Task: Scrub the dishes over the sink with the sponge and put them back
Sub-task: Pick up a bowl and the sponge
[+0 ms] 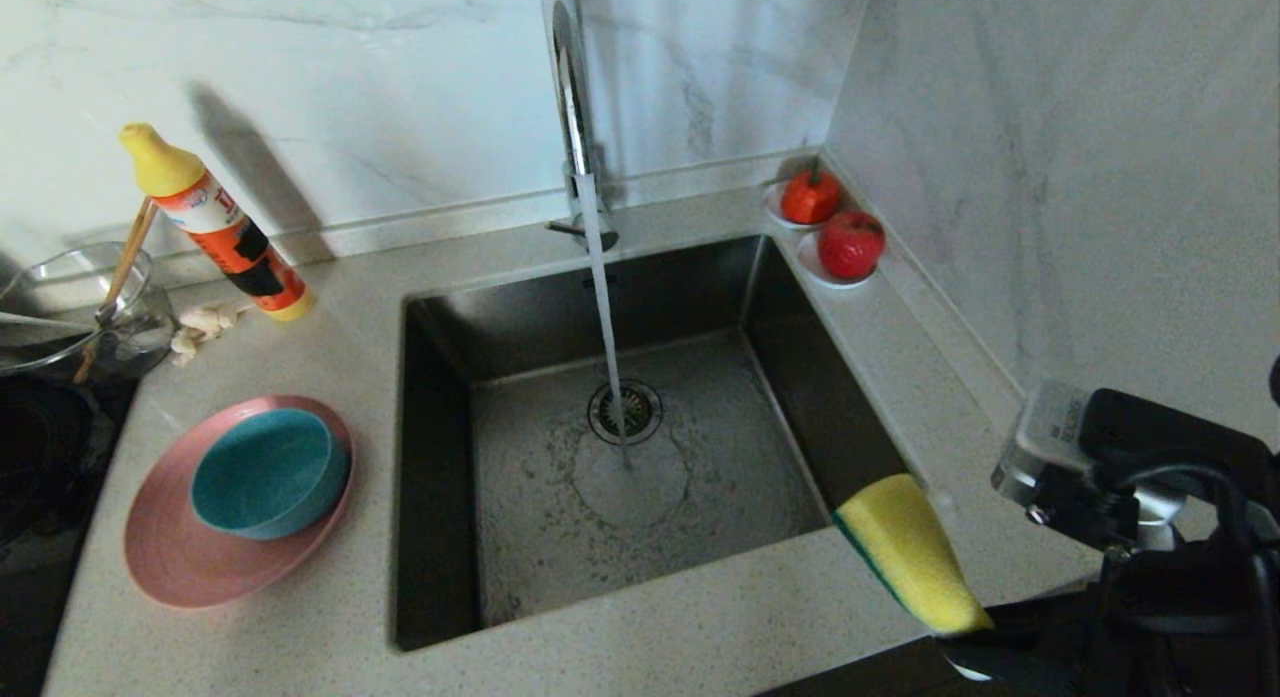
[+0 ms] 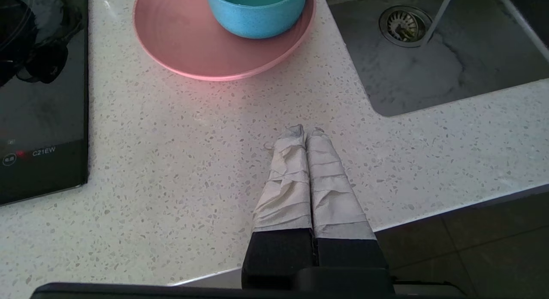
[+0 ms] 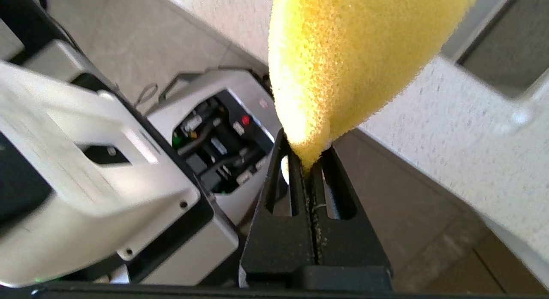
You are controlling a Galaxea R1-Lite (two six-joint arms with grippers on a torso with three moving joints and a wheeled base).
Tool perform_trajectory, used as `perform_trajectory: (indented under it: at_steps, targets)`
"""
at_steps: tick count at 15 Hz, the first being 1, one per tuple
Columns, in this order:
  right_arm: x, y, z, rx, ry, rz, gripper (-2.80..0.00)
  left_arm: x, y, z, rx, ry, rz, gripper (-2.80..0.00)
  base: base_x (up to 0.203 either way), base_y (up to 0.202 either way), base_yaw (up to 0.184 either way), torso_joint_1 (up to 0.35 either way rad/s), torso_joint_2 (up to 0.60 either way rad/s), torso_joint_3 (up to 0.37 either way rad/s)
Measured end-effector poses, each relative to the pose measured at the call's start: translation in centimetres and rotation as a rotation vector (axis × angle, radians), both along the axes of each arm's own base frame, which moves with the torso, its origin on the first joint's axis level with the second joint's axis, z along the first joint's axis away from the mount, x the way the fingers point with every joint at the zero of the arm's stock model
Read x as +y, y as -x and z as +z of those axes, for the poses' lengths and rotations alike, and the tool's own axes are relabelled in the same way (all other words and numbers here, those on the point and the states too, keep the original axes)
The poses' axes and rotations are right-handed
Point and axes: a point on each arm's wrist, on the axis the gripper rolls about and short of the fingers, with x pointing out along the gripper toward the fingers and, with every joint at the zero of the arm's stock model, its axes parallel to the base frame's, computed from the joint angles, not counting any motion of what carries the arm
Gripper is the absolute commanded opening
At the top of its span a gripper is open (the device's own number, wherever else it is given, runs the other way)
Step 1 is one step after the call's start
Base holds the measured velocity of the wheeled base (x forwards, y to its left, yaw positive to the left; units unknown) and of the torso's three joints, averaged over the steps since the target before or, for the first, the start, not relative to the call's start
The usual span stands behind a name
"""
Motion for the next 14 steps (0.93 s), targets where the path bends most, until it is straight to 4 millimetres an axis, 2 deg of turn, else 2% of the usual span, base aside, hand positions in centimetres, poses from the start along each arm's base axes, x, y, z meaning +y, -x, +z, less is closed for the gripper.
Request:
perform_trajectory:
  at_steps: [8,14]
  targets:
    - [1.9,0.6,1.2,0.0,-0.062,0.006,-2.8,0.0,0.0,0.0,0.0,0.0,-0.001,-2.8,0.0,0.0,0.0,0.0,0.0,0.0]
    - [2.4,0.6,1.3,0.001,-0.059,0.019,-2.8,0.0,0.0,0.0,0.0,0.0,-0.001,-2.8,0.0,0.0,0.0,0.0,0.0,0.0]
